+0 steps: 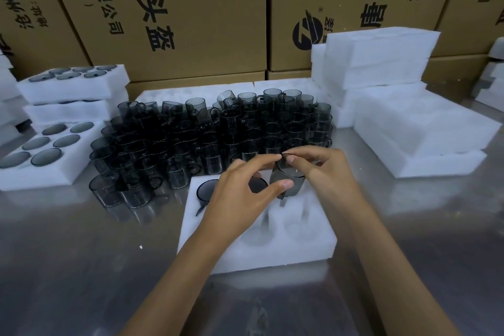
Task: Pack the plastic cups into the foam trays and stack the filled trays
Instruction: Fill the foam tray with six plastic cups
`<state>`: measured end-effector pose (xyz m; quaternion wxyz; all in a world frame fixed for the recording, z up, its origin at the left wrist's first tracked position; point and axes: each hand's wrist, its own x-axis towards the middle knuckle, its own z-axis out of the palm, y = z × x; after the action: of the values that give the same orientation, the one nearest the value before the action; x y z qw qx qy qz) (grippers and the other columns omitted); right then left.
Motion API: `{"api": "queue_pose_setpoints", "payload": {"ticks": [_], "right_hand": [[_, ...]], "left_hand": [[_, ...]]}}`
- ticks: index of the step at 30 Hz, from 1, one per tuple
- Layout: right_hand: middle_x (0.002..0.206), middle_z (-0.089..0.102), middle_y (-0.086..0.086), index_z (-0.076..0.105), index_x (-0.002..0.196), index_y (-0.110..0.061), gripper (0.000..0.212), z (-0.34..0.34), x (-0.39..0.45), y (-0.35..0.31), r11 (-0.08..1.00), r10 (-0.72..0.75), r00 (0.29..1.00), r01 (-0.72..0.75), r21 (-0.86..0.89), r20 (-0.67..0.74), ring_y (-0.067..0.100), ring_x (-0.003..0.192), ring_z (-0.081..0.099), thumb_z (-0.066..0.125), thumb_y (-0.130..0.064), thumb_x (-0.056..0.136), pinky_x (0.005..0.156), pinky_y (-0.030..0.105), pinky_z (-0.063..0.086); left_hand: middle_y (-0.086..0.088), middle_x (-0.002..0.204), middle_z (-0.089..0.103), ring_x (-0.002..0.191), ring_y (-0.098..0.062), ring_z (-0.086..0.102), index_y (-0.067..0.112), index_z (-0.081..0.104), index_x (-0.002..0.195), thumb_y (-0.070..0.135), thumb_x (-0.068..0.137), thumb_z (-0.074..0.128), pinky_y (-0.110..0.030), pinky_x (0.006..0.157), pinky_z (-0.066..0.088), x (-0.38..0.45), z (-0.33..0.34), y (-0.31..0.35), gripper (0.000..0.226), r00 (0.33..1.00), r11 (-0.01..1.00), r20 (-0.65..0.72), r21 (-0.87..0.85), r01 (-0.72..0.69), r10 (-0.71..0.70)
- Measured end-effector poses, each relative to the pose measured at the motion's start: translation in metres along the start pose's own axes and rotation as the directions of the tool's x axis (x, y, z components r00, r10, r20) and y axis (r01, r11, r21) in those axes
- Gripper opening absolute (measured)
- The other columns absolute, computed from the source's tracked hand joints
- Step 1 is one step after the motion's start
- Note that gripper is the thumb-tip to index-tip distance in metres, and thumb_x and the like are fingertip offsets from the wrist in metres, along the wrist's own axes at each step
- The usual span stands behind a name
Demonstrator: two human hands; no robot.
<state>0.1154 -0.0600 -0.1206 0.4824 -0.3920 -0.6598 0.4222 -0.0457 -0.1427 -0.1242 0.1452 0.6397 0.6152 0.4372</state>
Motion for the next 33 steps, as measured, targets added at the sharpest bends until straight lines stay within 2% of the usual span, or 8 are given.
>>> {"api": "queue_pose_setpoints", "payload": {"ticks": [4, 8, 12, 14, 18, 24, 29, 33], "right_hand": [[0.093, 0.078, 0.000, 0.080, 0.097, -0.009, 0.014, -0.001, 0.002, 0.003, 0.999, -0.040, 0.999, 0.040, 0.007, 0.021, 0.017, 0.096, 0.072, 0.069, -0.003, 0.091, 0.094, 0.041, 0.056], [0.094, 0.079, -0.002, 0.081, 0.097, -0.011, 0.016, -0.004, 0.006, 0.008, 0.998, -0.055, 0.998, 0.055, -0.006, 0.024, 0.012, 0.096, 0.073, 0.070, -0.003, 0.090, 0.094, 0.038, 0.057], [0.092, 0.079, -0.005, 0.082, 0.096, -0.018, 0.016, -0.002, 0.008, 0.015, 1.000, -0.028, 0.999, 0.029, -0.006, 0.036, 0.010, 0.095, 0.073, 0.072, -0.006, 0.088, 0.092, 0.037, 0.057], [0.092, 0.079, -0.006, 0.081, 0.097, -0.018, 0.016, -0.003, 0.009, 0.018, 1.000, -0.008, 0.998, 0.008, -0.009, 0.061, 0.010, 0.094, 0.073, 0.072, -0.008, 0.089, 0.090, 0.035, 0.057], [0.090, 0.076, -0.013, 0.082, 0.091, -0.026, 0.016, -0.005, 0.009, 0.020, 0.993, -0.023, 0.996, 0.033, -0.113, 0.090, 0.000, 0.090, 0.069, 0.070, -0.015, 0.091, 0.078, 0.016, 0.048], [0.110, 0.064, -0.041, 0.072, 0.108, -0.051, 0.018, -0.027, 0.009, 0.015, 0.973, 0.119, 0.925, -0.037, -0.226, 0.362, -0.028, 0.105, 0.050, 0.068, -0.043, 0.092, 0.078, -0.005, 0.038], [0.143, 0.047, -0.031, 0.052, 0.135, -0.057, 0.052, -0.035, 0.010, 0.021, 0.959, 0.230, 0.824, -0.100, -0.267, 0.517, -0.012, 0.129, 0.039, 0.070, -0.046, 0.087, 0.099, 0.010, 0.037], [0.129, 0.057, -0.035, 0.052, 0.135, -0.055, 0.055, -0.033, 0.013, 0.027, 0.970, 0.244, 0.800, -0.206, -0.131, 0.548, -0.017, 0.122, 0.047, 0.073, -0.034, 0.088, 0.096, 0.011, 0.042]], "left_hand": [[0.020, 0.108, 0.064, 0.100, 0.007, 0.055, 0.058, 0.059, 0.117, 0.075, 0.069, 0.058, -0.008, 0.083, 0.043, 0.001, 0.000, 0.000, 0.051, 1.000, 1.000, -0.022, -0.013, -0.006, 0.006], [0.019, 0.112, 0.066, 0.108, 0.007, 0.056, 0.048, 0.063, 0.122, 0.053, 0.083, 0.068, -0.014, 0.094, 0.045, 0.001, 0.001, -0.001, 0.040, 1.000, 0.999, 0.008, -0.033, -0.003, 0.004], [0.019, 0.115, 0.064, 0.113, 0.020, 0.049, 0.045, 0.061, 0.124, 0.047, 0.086, 0.070, 0.003, 0.089, 0.032, 0.000, 0.002, -0.003, 0.038, 0.999, 1.000, 0.040, 0.016, 0.025, -0.026], [0.018, 0.118, 0.062, 0.117, 0.013, 0.050, 0.045, 0.059, 0.126, 0.047, 0.088, 0.068, -0.003, 0.097, 0.035, 0.000, 0.004, -0.003, 0.038, 0.998, 0.999, 0.044, 0.035, 0.033, -0.035], [0.032, 0.112, 0.053, 0.126, -0.009, 0.052, 0.043, 0.058, 0.129, 0.047, 0.091, 0.063, -0.038, 0.108, 0.042, -0.002, 0.004, -0.002, 0.038, 0.996, 0.993, 0.075, 0.108, 0.037, -0.045], [0.012, 0.138, 0.051, 0.133, -0.017, 0.039, 0.044, 0.057, 0.133, 0.056, 0.089, 0.059, -0.028, 0.109, 0.027, -0.002, 0.003, -0.007, 0.045, 0.992, 0.972, 0.093, 0.226, 0.057, -0.080], [0.023, 0.148, 0.045, 0.140, 0.001, 0.024, 0.037, 0.056, 0.136, 0.054, 0.093, 0.055, -0.025, 0.109, 0.012, 0.000, 0.004, -0.005, 0.047, 0.986, 0.920, 0.166, 0.386, -0.066, 0.001], [0.024, 0.151, 0.040, 0.143, -0.002, 0.023, 0.039, 0.054, 0.138, 0.056, 0.095, 0.050, -0.031, 0.112, 0.012, 0.001, 0.003, -0.007, 0.047, 0.982, 0.902, 0.188, 0.427, -0.070, -0.012]]}}
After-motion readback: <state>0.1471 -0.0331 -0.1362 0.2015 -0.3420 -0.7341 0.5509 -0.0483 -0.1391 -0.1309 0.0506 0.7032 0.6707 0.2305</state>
